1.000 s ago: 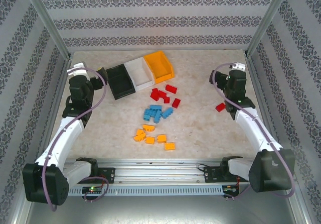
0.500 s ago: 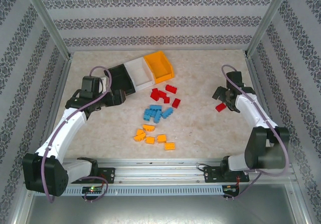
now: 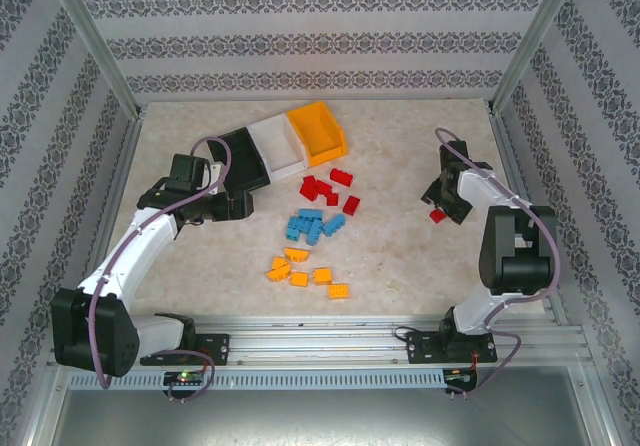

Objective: Sort the legos into containers by color

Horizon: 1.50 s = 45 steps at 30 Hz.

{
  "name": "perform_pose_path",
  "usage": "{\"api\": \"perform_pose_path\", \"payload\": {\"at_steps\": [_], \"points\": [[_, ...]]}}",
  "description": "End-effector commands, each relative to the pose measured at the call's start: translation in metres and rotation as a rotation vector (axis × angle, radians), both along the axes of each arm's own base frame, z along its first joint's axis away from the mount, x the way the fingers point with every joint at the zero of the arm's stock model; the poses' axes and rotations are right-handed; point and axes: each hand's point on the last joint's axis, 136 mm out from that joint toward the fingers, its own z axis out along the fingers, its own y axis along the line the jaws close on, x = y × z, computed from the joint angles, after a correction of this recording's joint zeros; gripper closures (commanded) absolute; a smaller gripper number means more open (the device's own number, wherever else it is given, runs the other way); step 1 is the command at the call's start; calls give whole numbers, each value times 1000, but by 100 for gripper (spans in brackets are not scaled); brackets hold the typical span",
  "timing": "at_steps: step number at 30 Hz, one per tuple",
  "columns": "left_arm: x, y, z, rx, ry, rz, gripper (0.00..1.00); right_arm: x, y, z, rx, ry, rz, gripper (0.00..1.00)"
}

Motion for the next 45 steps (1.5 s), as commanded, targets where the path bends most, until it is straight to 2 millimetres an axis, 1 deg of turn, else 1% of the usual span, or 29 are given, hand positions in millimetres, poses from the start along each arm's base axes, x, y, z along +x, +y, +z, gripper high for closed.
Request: {"api": "perform_pose_path", "payload": {"at_steps": [1,4,12,14,16,21,24,25,27,30,33,36,39,42,45], "points": [[-5,-2,6,12,-11,-30,0,6,1,-6,29,-4,-30,34],[-5,0,7,18,-19,-26,0,6,2,-15,33,12,-34,36],[-5,4,9,32,-34,-12,0,5,3,-29,45,32,-40,41],[-5,4,10,35,-35,-9,0,6,3,-34,53,42,-39,45],[-5,4,9,36,-35,-8,0,6,2,-36,60,44,-41,47],[-6,6,8,45,-34,-2,0,1,-2,-36,67,40,-56,45],[-6,7,8,48,-34,-2,0,1,-3,-36,62,44,-44,46],[-6,6,8,47,-34,-4,0,1,-4,-36,61,47,-40,48],[-5,7,8,48,-35,-3,0,2,-5,-36,61,51,-33,54],[-6,7,7,49,-33,-3,0,4,-5,-36,73,42,-29,65],[-5,7,10,47,-44,3,0,6,-1,-35,101,24,-20,69],[-2,2,16,4,-62,10,0,8,6,-28,135,-19,-4,72],[3,-4,25,-47,-96,20,0,15,19,-12,167,-97,30,74],[7,-6,27,-58,-102,24,0,30,45,14,200,-184,117,75],[9,-7,22,-52,-75,14,0,52,83,46,242,-269,229,75]]}}
